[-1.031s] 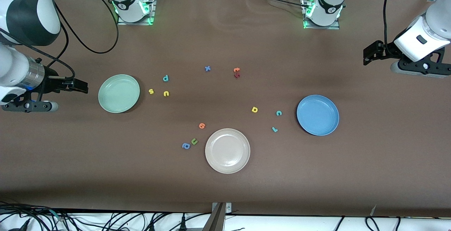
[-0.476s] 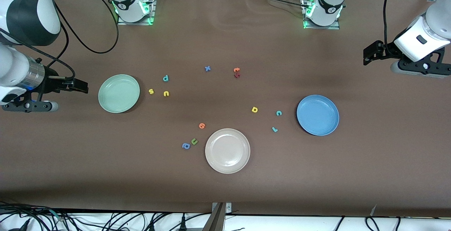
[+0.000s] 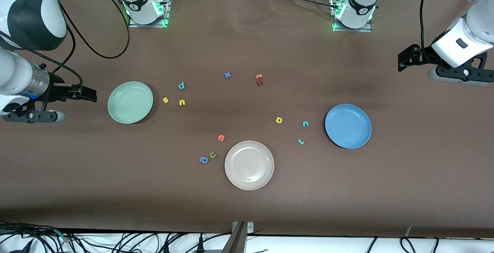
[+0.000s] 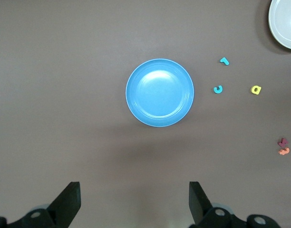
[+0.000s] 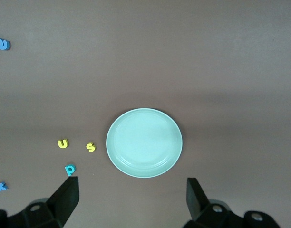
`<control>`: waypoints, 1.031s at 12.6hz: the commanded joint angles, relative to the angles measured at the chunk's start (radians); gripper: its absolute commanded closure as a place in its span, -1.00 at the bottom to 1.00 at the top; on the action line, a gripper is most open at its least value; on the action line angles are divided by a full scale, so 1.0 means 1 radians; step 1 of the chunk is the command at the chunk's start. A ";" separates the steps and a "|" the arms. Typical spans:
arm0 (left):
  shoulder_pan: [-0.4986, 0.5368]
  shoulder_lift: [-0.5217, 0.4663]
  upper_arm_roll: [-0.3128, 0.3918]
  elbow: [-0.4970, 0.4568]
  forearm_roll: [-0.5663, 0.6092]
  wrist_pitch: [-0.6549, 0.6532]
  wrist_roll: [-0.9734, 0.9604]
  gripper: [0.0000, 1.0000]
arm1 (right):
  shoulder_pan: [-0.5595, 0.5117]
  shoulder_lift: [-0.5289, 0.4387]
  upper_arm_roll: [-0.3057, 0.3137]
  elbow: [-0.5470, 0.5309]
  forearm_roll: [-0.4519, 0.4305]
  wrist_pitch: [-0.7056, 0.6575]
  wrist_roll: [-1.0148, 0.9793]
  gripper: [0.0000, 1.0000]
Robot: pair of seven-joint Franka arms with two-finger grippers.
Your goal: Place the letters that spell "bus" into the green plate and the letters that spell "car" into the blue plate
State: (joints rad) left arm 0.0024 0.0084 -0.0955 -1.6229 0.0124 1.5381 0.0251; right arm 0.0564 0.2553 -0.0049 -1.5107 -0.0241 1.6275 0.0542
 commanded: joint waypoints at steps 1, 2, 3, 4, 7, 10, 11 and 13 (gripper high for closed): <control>0.007 0.001 -0.003 0.020 -0.020 -0.023 0.021 -1.00 | -0.004 -0.018 0.003 -0.017 0.001 -0.005 0.003 -0.99; 0.007 0.001 -0.003 0.020 -0.020 -0.023 0.021 -1.00 | -0.004 -0.018 0.003 -0.017 0.001 -0.005 0.003 -0.99; 0.007 0.001 -0.003 0.020 -0.020 -0.023 0.021 -1.00 | -0.004 -0.018 0.003 -0.016 0.000 -0.015 0.003 -0.99; 0.007 0.001 -0.001 0.020 -0.020 -0.023 0.021 -1.00 | -0.003 -0.018 0.003 -0.016 -0.005 -0.038 0.009 -0.99; 0.007 0.001 -0.003 0.021 -0.020 -0.023 0.021 -1.00 | -0.003 -0.018 0.005 -0.016 -0.010 -0.040 0.009 -0.99; 0.007 0.001 -0.003 0.020 -0.020 -0.023 0.021 -1.00 | -0.004 -0.013 0.003 -0.014 -0.010 -0.038 0.003 -0.99; 0.007 0.001 -0.003 0.020 -0.020 -0.023 0.021 -1.00 | -0.004 -0.013 0.003 -0.014 -0.010 -0.038 0.007 -0.99; 0.007 0.001 -0.001 0.020 -0.020 -0.023 0.019 -1.00 | -0.003 -0.013 0.003 -0.014 -0.010 -0.038 0.007 -0.99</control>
State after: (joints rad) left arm 0.0024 0.0084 -0.0955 -1.6229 0.0124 1.5381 0.0251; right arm 0.0564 0.2557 -0.0050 -1.5115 -0.0243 1.5959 0.0542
